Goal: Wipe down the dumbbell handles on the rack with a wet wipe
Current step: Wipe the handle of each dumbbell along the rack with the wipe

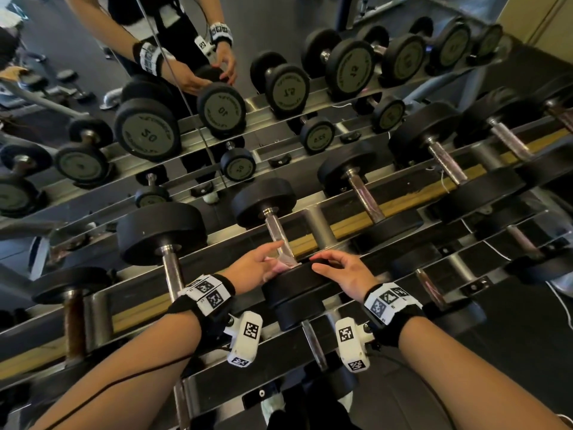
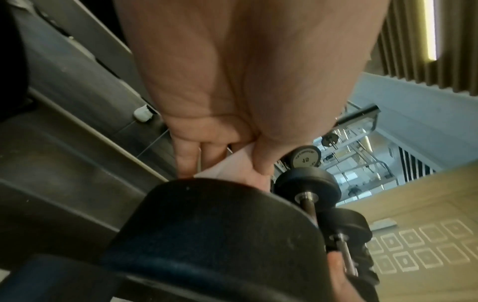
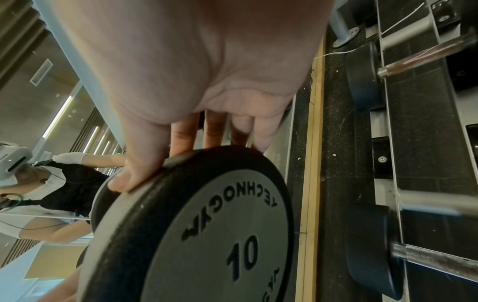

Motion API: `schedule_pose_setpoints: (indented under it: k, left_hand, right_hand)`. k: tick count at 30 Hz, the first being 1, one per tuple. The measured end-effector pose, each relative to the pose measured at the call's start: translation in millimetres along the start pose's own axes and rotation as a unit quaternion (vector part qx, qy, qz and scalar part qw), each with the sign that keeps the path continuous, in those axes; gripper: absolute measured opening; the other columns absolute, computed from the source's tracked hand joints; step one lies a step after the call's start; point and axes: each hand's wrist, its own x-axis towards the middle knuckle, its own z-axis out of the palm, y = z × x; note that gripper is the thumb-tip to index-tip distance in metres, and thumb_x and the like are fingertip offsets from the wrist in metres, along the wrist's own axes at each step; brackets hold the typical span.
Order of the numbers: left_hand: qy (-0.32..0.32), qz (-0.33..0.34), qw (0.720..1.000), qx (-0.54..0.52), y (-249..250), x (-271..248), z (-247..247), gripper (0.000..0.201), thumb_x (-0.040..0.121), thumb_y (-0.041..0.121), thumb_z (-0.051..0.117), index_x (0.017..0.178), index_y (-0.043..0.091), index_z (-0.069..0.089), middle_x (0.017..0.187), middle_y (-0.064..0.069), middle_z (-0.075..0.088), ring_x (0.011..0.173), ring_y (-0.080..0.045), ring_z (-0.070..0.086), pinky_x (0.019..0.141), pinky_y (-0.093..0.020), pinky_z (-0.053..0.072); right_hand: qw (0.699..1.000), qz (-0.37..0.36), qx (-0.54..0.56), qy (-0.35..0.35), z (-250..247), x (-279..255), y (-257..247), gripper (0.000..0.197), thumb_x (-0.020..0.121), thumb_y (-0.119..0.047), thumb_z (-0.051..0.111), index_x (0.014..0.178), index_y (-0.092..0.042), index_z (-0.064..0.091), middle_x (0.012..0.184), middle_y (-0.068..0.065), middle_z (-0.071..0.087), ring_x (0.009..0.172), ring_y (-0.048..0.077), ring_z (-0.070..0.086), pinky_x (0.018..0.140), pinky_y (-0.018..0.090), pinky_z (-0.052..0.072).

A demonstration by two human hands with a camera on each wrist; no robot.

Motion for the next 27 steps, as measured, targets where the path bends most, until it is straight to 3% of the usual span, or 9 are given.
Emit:
schedule_pose_setpoints:
  k: [3,7,9,12,14,17,22,25,27]
  left_hand:
    - [0.123,0.007,0.983,-0.138,-5,-2,-8,0.034,0.104,0.007,0.044,0.134,0.022,0.050,0.114,-0.012,0.064,0.093,-0.027,0.061,0.082,-0.041,0.054]
    - [0.275,0.005,0.906,-0.321,-14,15,-13,0.032,0.102,0.000,0.040,0.123,0.023,0.051,0.090,-0.005,0.070,0.061,-0.017,0.052,0.053,-0.029,0.040]
    - [0.275,-0.011,0.893,-0.355,-14,30,-7,0.040,0.102,-0.002,0.040,0.136,0.019,0.045,0.097,-0.006,0.066,0.053,-0.012,0.055,0.049,-0.024,0.043]
    - [0.263,-0.030,0.888,-0.375,-9,49,5,0.044,0.102,0.000,0.047,0.145,0.007,0.043,0.094,-0.007,0.062,0.062,-0.013,0.053,0.061,-0.024,0.043]
    - [0.248,-0.034,0.883,-0.398,-10,55,11,0.043,0.101,0.000,0.050,0.144,-0.001,0.045,0.101,-0.014,0.067,0.079,-0.023,0.061,0.080,-0.033,0.051]
    - [0.216,-0.043,0.896,-0.385,-16,51,17,0.041,0.101,0.006,0.053,0.142,0.001,0.049,0.124,-0.023,0.066,0.118,-0.037,0.062,0.111,-0.050,0.043]
    - [0.189,-0.040,0.910,-0.366,-23,31,24,0.040,0.103,0.009,0.049,0.142,0.016,0.052,0.099,-0.003,0.076,0.097,-0.019,0.070,0.091,-0.034,0.054]
    - [0.207,-0.055,0.929,-0.301,-22,28,13,0.045,0.105,0.006,0.039,0.147,0.021,0.045,0.104,-0.006,0.068,0.085,-0.019,0.066,0.080,-0.032,0.053]
    - [0.240,-0.053,0.933,-0.262,-22,34,1,0.048,0.104,0.001,0.038,0.149,0.015,0.042,0.112,-0.012,0.064,0.072,-0.011,0.066,0.066,-0.018,0.053]
  right_hand:
    - [1.000,0.000,0.012,0.000,1,1,2,0.020,0.085,-0.025,0.073,0.105,-0.028,0.072,0.107,0.002,0.071,0.100,0.018,0.068,0.078,0.026,0.057]
    - [1.000,-0.003,0.023,0.005,2,1,3,0.020,0.086,-0.022,0.074,0.106,-0.023,0.072,0.106,0.006,0.072,0.100,0.022,0.069,0.083,0.033,0.059]
    - [1.000,-0.004,0.020,0.000,1,1,3,0.021,0.086,-0.022,0.073,0.107,-0.023,0.072,0.107,0.006,0.072,0.100,0.021,0.070,0.082,0.031,0.059]
    - [1.000,0.000,0.021,-0.007,0,1,3,0.023,0.086,-0.022,0.073,0.109,-0.023,0.071,0.108,0.005,0.072,0.099,0.018,0.070,0.079,0.028,0.058]
    - [1.000,0.002,0.013,-0.011,-2,1,2,0.024,0.086,-0.022,0.072,0.110,-0.023,0.071,0.109,0.005,0.072,0.100,0.018,0.070,0.080,0.028,0.058]
    - [1.000,0.000,0.004,-0.015,-3,2,2,0.024,0.086,-0.023,0.072,0.110,-0.025,0.071,0.109,0.004,0.072,0.101,0.017,0.070,0.083,0.029,0.058]
    - [1.000,0.001,-0.009,-0.015,-4,1,1,0.023,0.085,-0.027,0.073,0.108,-0.028,0.072,0.107,0.000,0.073,0.100,0.014,0.070,0.080,0.026,0.057]
    - [1.000,0.002,-0.023,-0.019,-5,3,1,0.022,0.085,-0.028,0.074,0.107,-0.030,0.072,0.108,0.001,0.072,0.103,0.016,0.069,0.086,0.030,0.057]
    - [0.999,0.003,-0.026,-0.022,-6,3,1,0.022,0.084,-0.028,0.074,0.106,-0.030,0.073,0.110,0.001,0.072,0.104,0.017,0.068,0.092,0.035,0.056]
